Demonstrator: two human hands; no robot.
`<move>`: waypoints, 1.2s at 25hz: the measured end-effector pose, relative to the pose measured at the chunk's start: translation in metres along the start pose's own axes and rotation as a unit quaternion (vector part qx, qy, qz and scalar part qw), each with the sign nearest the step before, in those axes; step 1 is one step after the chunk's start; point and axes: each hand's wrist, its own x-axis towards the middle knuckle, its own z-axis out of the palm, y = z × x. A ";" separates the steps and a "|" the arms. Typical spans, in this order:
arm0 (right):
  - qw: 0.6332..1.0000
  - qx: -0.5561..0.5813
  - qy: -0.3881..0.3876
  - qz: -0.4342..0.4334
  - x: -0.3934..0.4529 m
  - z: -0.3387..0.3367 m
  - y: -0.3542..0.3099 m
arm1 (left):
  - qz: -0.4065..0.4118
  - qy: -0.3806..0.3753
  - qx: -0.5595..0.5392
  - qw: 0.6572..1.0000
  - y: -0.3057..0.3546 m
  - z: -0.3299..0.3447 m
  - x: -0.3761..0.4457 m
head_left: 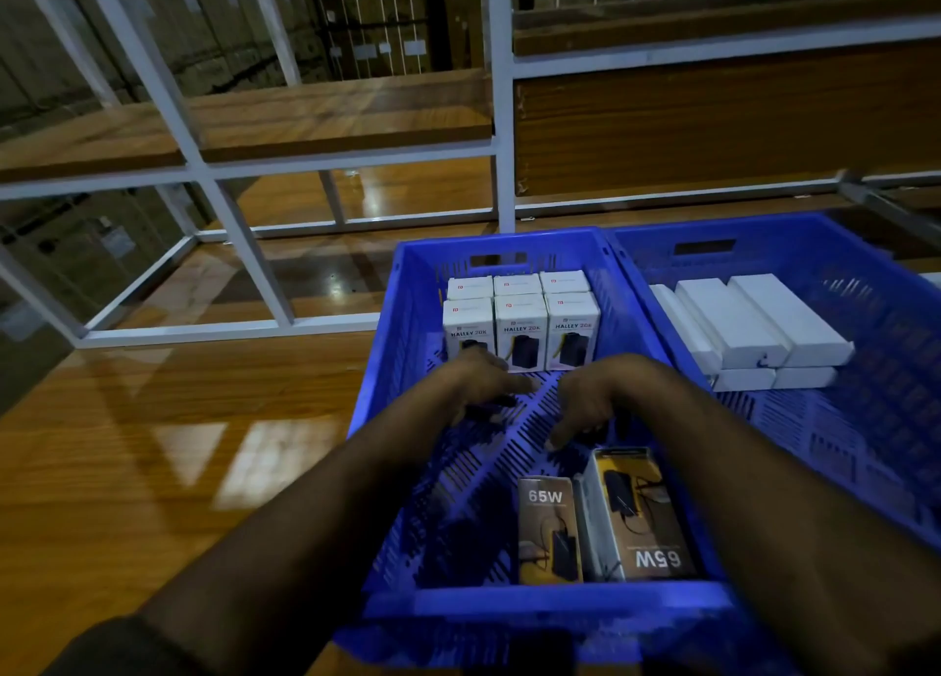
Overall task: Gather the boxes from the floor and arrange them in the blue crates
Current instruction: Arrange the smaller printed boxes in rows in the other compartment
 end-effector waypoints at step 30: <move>0.686 0.648 0.318 -0.094 -0.030 -0.014 0.003 | 0.028 -0.020 -0.262 0.964 -0.005 0.019 -0.042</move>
